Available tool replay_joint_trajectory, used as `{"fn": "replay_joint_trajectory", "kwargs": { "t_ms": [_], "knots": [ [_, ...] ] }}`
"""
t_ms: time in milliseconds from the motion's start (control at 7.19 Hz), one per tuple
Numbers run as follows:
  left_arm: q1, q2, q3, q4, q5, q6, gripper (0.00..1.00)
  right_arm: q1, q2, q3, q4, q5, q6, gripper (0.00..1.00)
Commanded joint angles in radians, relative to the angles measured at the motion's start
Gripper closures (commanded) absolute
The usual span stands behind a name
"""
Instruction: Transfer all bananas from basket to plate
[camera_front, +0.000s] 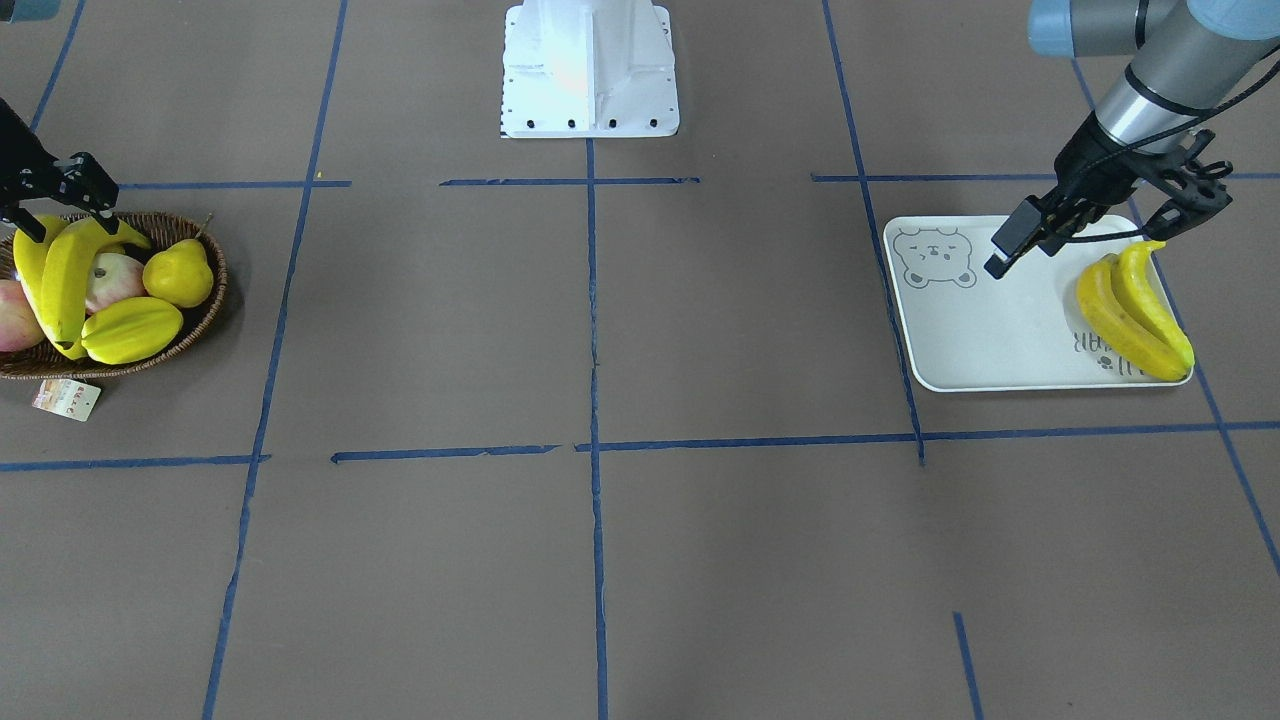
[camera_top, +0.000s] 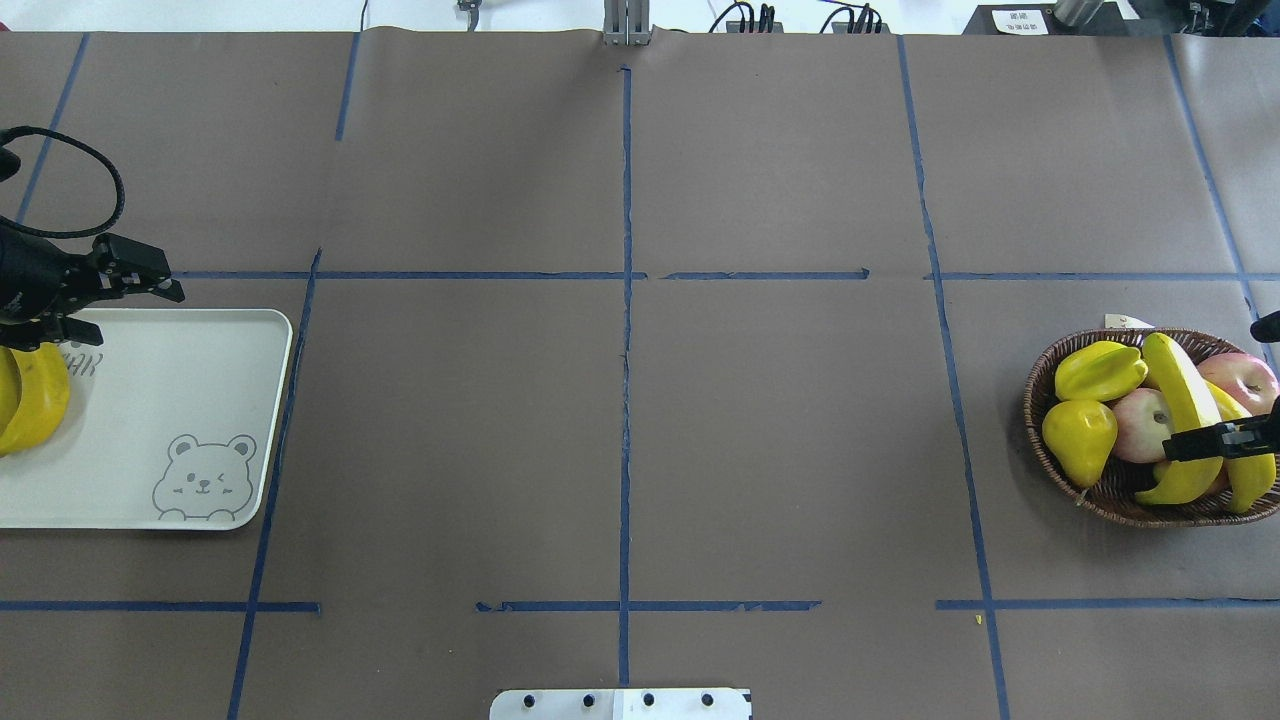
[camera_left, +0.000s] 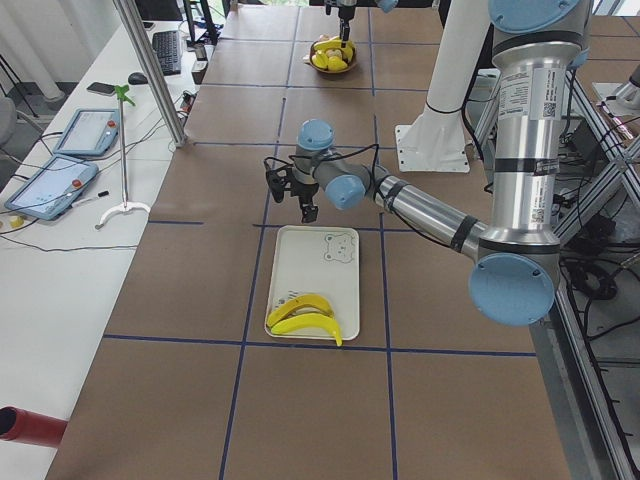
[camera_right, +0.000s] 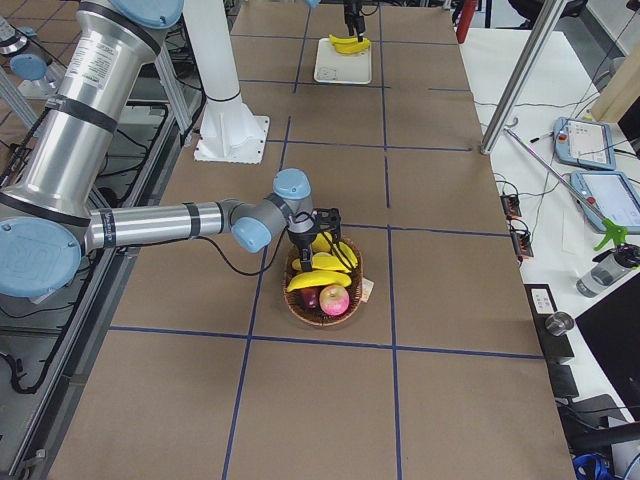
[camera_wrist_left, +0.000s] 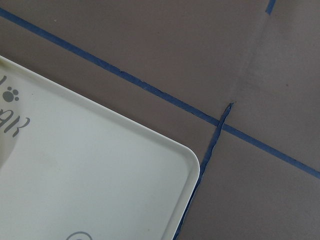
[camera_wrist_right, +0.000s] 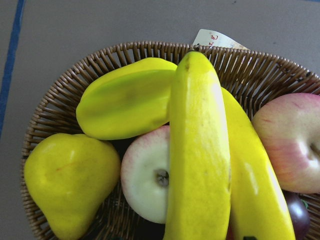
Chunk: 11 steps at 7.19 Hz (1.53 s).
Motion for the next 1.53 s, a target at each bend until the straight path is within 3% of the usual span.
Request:
{"fn": "replay_joint_trajectory", "kwargs": {
  "t_ms": [0,556,973,1390],
  "knots": [
    [0.001,0.000,0.000,0.000,0.000,0.000,0.00,-0.007,0.009,-0.001,-0.001,-0.011,0.010,0.17],
    [0.002,0.000,0.003,0.000,0.000,0.000,0.00,-0.032,0.019,-0.020,-0.002,-0.013,0.013,0.21],
    [0.002,0.000,0.003,0.000,0.000,0.000,0.00,-0.047,0.019,-0.026,-0.002,-0.017,0.013,0.32],
    [0.004,0.002,0.006,0.000,0.000,0.000,0.00,-0.078,0.019,-0.034,-0.002,-0.033,0.013,0.33]
  ]
}}
